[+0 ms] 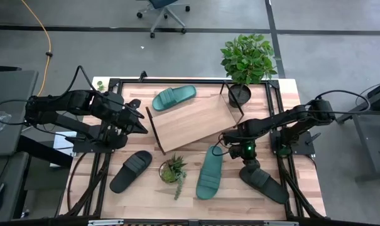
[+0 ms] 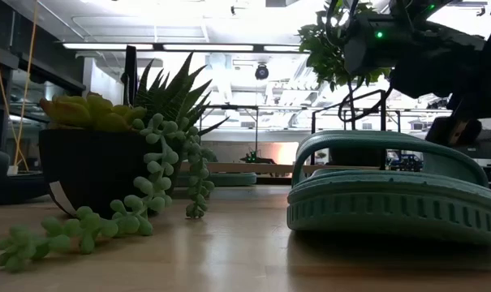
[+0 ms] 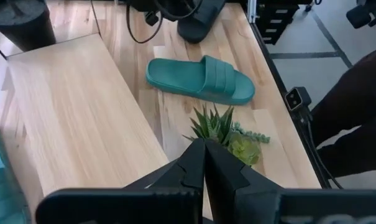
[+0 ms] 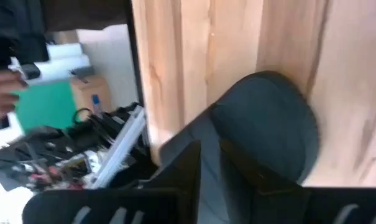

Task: Pick and place slides into the shelf
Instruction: Put the right black slipper on the shelf

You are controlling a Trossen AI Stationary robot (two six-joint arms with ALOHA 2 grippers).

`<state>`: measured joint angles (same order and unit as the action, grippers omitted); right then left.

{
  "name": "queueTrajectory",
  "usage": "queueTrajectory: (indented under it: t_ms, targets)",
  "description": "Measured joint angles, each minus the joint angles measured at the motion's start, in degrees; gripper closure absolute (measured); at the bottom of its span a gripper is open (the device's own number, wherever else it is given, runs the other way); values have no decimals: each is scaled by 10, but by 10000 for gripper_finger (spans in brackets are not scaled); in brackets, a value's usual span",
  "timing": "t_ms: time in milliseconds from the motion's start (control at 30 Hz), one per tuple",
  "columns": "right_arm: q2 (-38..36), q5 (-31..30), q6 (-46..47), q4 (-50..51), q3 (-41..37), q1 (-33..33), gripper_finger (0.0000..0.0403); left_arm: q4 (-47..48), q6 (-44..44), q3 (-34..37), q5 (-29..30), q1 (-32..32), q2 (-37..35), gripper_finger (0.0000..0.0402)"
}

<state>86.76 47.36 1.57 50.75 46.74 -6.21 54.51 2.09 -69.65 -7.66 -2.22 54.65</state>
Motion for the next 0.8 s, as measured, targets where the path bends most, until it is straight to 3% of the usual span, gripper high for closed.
queueTrajectory:
  t_ms: [333, 600, 800]
  targets:
    - [0, -38, -61, 1, 0, -19, 257, -3, 27, 0, 23, 0, 0, 401]
    - [1, -45, -80, 0, 0, -32, 244, -3, 30, 0, 39, 0, 0, 401]
    - [47, -38, -102, 6, 0, -44, 244, -3, 35, 0, 39, 0, 0, 401]
